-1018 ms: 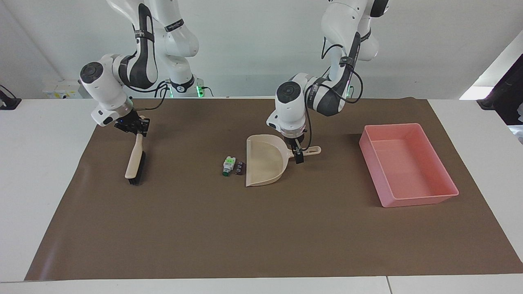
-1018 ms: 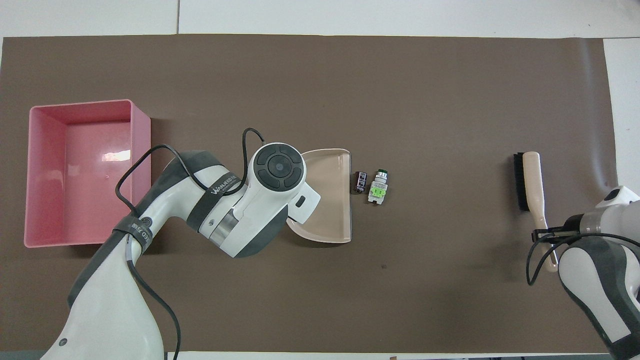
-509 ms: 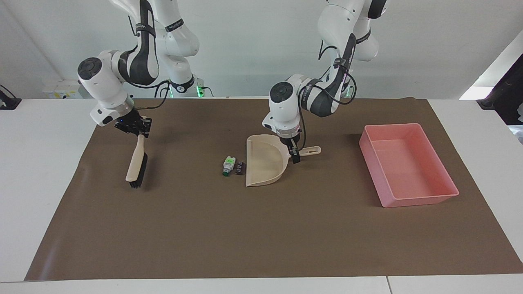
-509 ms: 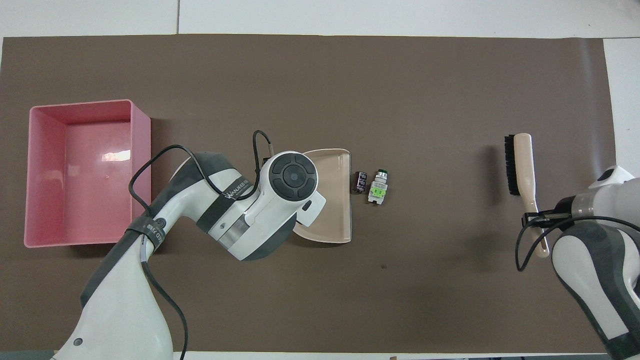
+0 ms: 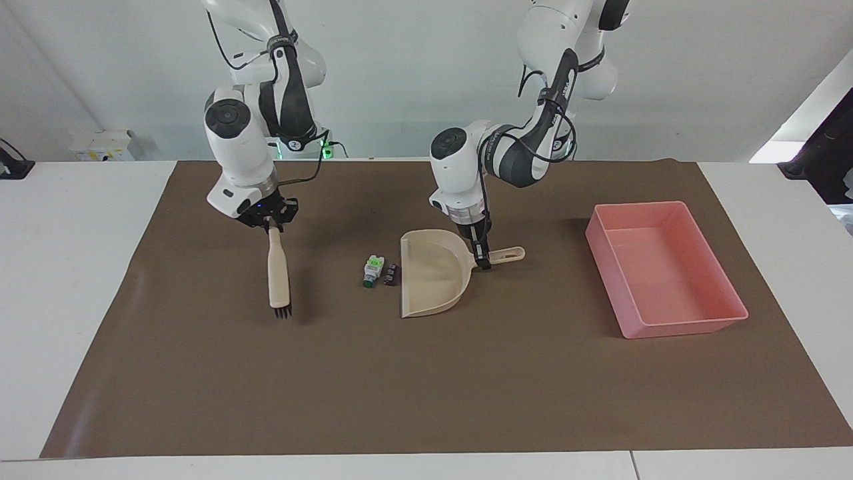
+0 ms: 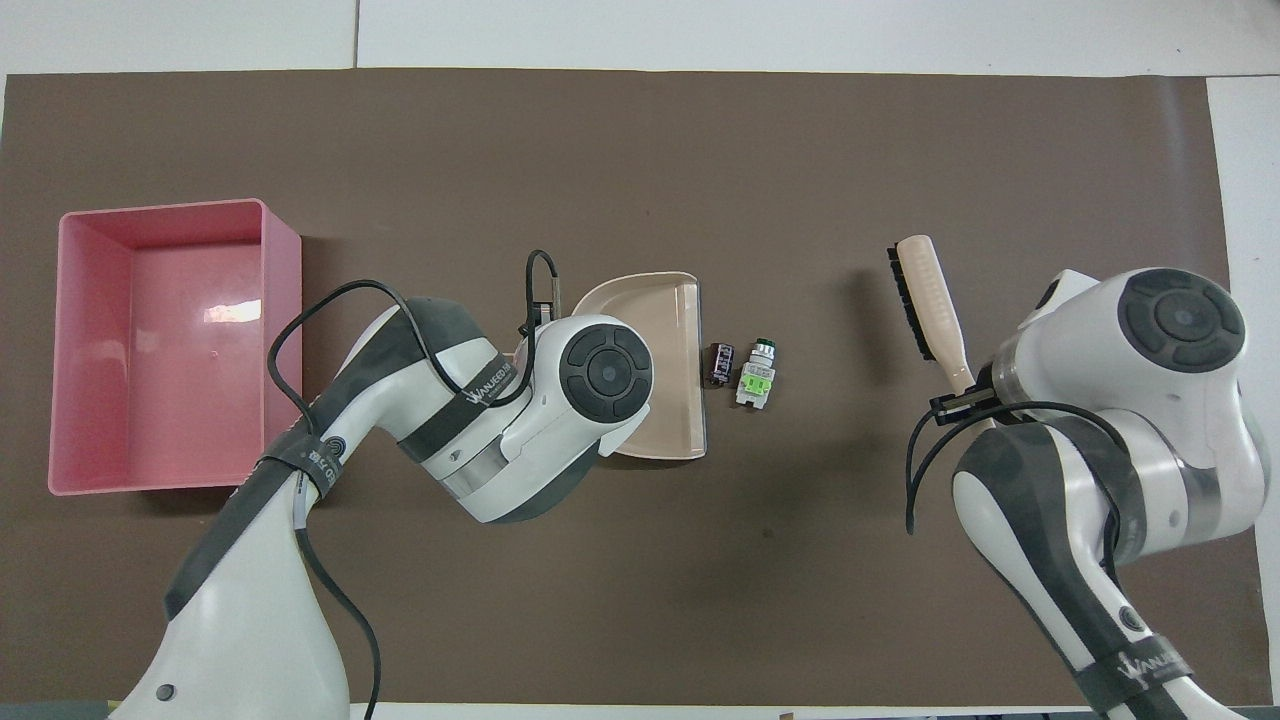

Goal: Clean e-waste and dump in bin
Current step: 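Sweep the brush with the right gripper pushing the parts into the dustpan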

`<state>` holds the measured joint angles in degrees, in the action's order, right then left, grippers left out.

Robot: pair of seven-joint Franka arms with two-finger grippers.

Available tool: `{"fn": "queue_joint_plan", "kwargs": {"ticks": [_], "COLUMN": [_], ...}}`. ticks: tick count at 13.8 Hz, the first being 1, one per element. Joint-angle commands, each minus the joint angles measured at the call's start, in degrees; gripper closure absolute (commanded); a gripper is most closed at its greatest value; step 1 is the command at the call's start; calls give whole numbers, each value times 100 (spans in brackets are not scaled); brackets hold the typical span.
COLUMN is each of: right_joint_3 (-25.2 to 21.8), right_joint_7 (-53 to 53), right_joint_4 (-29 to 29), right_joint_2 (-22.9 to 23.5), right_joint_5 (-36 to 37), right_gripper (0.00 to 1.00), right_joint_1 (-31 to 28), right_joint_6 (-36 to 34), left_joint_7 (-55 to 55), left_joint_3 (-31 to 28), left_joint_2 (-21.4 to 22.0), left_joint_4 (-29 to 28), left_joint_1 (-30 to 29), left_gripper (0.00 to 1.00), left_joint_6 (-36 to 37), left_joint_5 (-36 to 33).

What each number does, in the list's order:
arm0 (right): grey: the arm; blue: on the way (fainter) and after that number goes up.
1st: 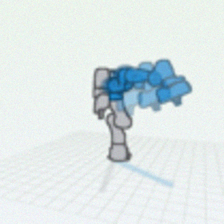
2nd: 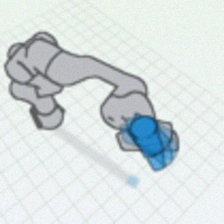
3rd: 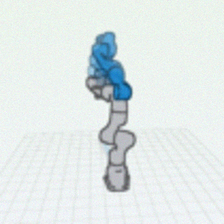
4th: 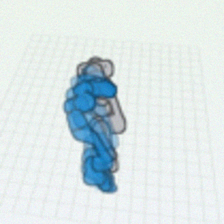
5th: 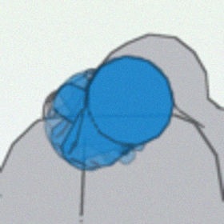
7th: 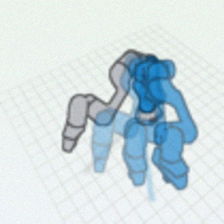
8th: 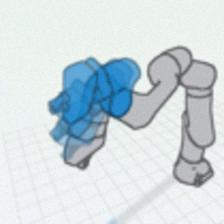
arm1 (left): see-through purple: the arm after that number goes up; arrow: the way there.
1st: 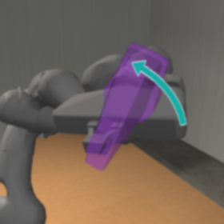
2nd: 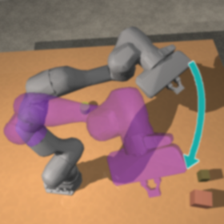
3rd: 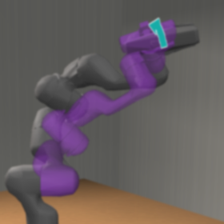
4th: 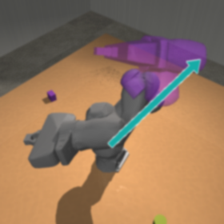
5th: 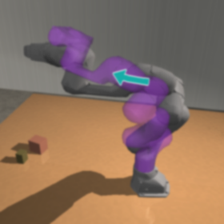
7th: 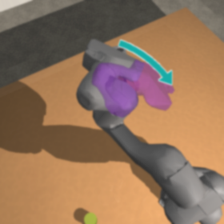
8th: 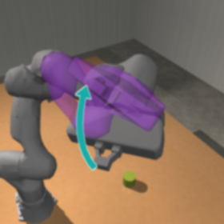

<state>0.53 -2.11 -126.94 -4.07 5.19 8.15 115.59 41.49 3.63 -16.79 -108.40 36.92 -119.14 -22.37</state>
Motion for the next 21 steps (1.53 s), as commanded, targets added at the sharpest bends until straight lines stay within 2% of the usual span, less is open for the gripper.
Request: {"fn": "queue_joint_plan", "kwargs": {"ticks": [1,5,8,12,14,16,18,21], "right_joint_3": [-18,0,9,17,18,26,26,26], "right_joint_7": [35,675,1659,1925,1960,1917,1908,1855], "right_joint_4": [284,39,-146,-647,-648,-692,-666,-359], "right_joint_2": [310,267,240,74,73,117,353,591], "right_joint_5": [140,123,88,35,0,-289,-605,-1412], "right_gripper": [100,100,100,100,100,100,100,100], "right_joint_1": [194,941,1276,1321,1539,1610,1865,2225], "right_joint_6": [-169,-187,-142,367,455,613,867,878], "left_joint_7": [-71,-80,-71,-97,-97,-106,-106,-106], "left_joint_3": [-56,-73,-64,-64,-64,-64,-64,-64], "left_joint_2": [35,229,273,334,335,361,370,379], "left_joint_4": [29,47,-15,-173,-182,-252,-270,-279], "left_joint_1": [70,87,87,105,105,105,105,105], "left_gripper": [100,100,100,100,100,100,100,100], "left_joint_6": [320,883,892,849,813,796,787,787], "left_joint_5": [110,110,110,110,110,101,101,101]}}
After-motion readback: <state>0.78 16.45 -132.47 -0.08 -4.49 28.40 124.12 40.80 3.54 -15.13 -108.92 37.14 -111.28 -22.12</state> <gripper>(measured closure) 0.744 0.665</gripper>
